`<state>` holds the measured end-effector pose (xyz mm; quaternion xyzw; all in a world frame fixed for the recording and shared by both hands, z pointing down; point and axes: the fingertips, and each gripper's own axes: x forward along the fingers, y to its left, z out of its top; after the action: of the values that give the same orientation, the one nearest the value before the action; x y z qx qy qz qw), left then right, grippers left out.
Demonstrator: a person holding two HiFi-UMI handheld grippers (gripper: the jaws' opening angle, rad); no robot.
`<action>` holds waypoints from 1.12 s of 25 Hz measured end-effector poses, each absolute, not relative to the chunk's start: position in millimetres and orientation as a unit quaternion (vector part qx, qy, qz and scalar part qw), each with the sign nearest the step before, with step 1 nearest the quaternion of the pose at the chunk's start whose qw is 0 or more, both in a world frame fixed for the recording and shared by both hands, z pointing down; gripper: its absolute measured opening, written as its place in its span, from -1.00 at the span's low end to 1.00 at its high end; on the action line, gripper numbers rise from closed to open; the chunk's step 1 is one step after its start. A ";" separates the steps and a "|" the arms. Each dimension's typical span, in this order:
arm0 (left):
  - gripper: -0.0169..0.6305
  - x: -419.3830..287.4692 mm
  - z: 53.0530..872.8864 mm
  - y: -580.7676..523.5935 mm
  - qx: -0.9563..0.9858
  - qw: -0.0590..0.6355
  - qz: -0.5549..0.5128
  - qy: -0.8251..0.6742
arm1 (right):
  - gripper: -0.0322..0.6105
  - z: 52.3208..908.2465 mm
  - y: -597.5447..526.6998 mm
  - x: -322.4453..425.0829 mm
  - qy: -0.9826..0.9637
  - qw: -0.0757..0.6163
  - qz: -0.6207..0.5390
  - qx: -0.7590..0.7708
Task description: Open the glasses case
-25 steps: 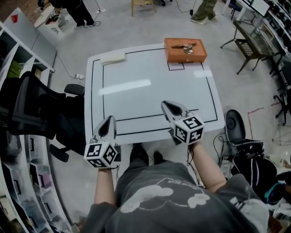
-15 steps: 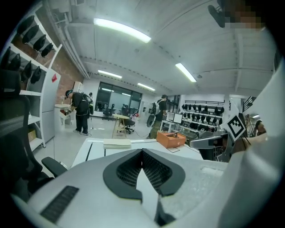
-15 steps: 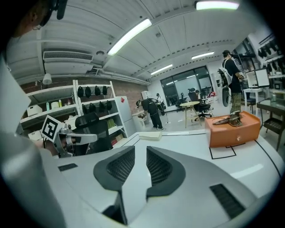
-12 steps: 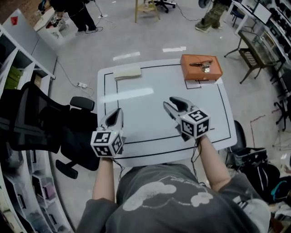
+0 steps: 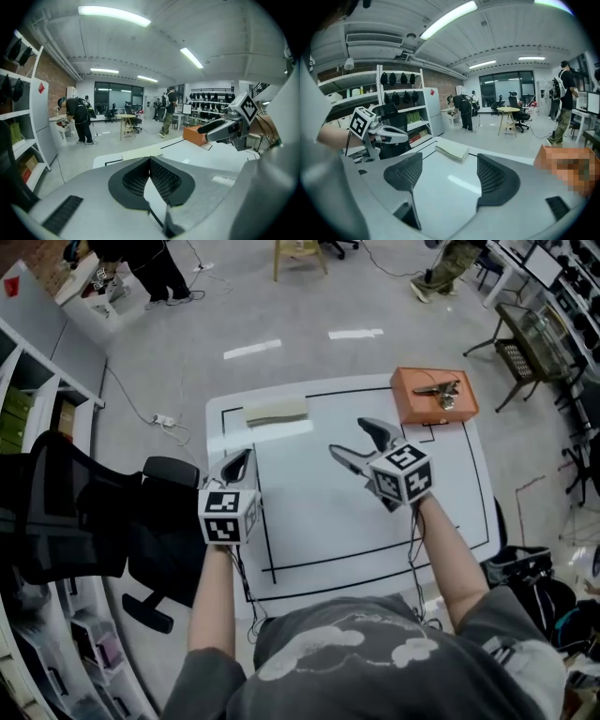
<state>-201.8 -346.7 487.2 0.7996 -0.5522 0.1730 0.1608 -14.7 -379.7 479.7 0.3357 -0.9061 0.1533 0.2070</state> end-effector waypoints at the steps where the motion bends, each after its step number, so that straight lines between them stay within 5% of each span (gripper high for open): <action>1: -0.94 -204.6 490.3 -356.8 0.798 0.155 0.184 -0.552 | 0.20 480.9 -387.2 -21.3 -0.907 0.213 0.147 0.332; 8: -0.94 -209.8 532.6 -411.2 0.787 0.089 0.306 -0.528 | 0.20 508.0 -427.6 -61.5 -0.910 0.277 0.093 0.293; 28: -0.94 -208.1 606.8 -457.4 0.735 0.129 0.376 -0.548 | 0.10 569.8 -480.2 -104.4 -0.898 0.377 -0.014 0.225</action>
<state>-208.1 -457.4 606.8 0.7355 -0.5483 0.3765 0.1294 -104.4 -480.2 569.8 0.2249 -0.8982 -0.0138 0.3774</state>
